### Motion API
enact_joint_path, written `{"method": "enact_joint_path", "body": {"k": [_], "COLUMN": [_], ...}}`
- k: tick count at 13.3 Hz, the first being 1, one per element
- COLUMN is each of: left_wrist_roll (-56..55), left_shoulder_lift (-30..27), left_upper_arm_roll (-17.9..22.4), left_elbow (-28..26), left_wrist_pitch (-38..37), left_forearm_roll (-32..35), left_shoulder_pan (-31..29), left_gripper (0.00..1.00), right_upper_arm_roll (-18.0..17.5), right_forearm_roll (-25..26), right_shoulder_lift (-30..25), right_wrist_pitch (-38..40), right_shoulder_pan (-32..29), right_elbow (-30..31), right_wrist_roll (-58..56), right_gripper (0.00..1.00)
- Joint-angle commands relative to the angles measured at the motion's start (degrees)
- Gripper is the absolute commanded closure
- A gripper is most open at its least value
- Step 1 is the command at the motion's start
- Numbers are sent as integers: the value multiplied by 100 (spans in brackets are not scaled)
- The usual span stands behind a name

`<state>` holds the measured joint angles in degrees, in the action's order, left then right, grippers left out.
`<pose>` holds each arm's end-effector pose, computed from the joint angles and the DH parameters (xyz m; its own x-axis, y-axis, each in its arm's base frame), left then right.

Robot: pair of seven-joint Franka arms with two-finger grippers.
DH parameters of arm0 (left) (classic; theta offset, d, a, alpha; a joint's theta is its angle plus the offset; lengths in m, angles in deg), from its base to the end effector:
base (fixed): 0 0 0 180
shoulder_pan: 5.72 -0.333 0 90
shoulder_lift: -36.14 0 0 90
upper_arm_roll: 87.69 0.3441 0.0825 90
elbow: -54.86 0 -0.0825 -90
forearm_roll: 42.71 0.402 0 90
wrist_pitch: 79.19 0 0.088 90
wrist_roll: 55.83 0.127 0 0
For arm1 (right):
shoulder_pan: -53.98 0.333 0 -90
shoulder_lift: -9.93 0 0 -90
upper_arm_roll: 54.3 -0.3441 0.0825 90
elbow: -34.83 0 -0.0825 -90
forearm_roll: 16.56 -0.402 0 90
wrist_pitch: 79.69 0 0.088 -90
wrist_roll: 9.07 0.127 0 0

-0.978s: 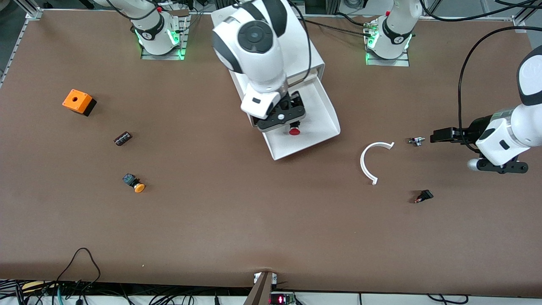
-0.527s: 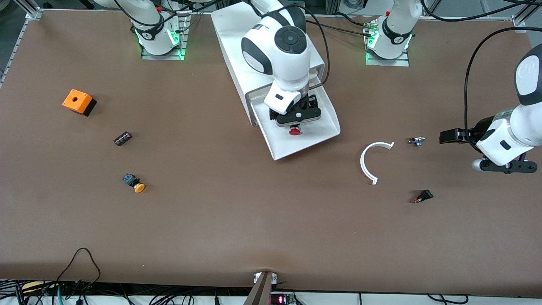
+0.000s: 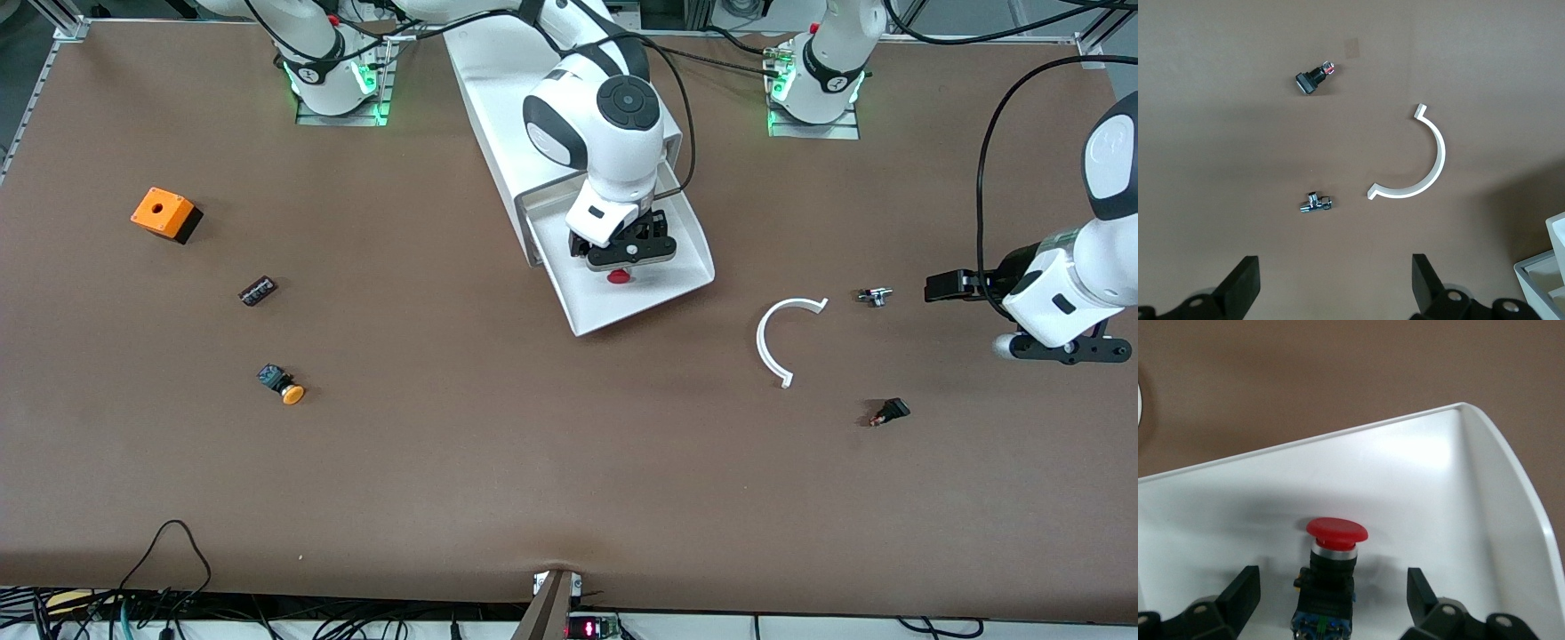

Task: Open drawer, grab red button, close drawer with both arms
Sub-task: 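Lower the right gripper into the drawer and grasp the red button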

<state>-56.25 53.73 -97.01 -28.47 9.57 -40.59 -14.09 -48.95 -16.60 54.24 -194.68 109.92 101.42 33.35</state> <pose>0.6517 0.0070 0.5004 0.9783 -0.0109 -0.2068 -0.0088 -0.9999 0.0111 0.4919 0.6325 0.3366 0.9807 0.1694 0.0977 0.1704 -0.9854 -0.0019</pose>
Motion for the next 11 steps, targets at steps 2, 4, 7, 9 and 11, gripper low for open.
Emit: {"method": "enact_joint_path", "body": {"k": [2, 4, 7, 9, 11], "left_wrist_roll": [24, 24, 24, 24, 24], "left_shoulder_lift": [-27, -27, -27, -27, -27], "left_upper_arm_roll": [-25, -25, -25, -25, -25], "left_elbow": [54, 54, 62, 54, 54], "left_wrist_pitch": [-34, -34, -34, -34, -34], "left_forearm_roll": [166, 166, 166, 166, 166], "left_shoulder_pan": [-7, -7, 2, 2, 2], "left_gripper": [0, 0, 0, 0, 0], "right_upper_arm_roll": [72, 63, 63, 72, 89], "right_forearm_roll": [144, 258, 267, 258, 241], "right_shoulder_lift": [236, 245, 245, 227, 157], "right_wrist_pitch": [-85, -85, -76, -76, -7], "right_shoulder_pan": [145, 154, 163, 154, 119], "right_elbow": [-190, -155, -146, -155, -198], "right_wrist_roll": [135, 135, 127, 65, 12], "right_gripper": [11, 26, 70, 100, 100]}}
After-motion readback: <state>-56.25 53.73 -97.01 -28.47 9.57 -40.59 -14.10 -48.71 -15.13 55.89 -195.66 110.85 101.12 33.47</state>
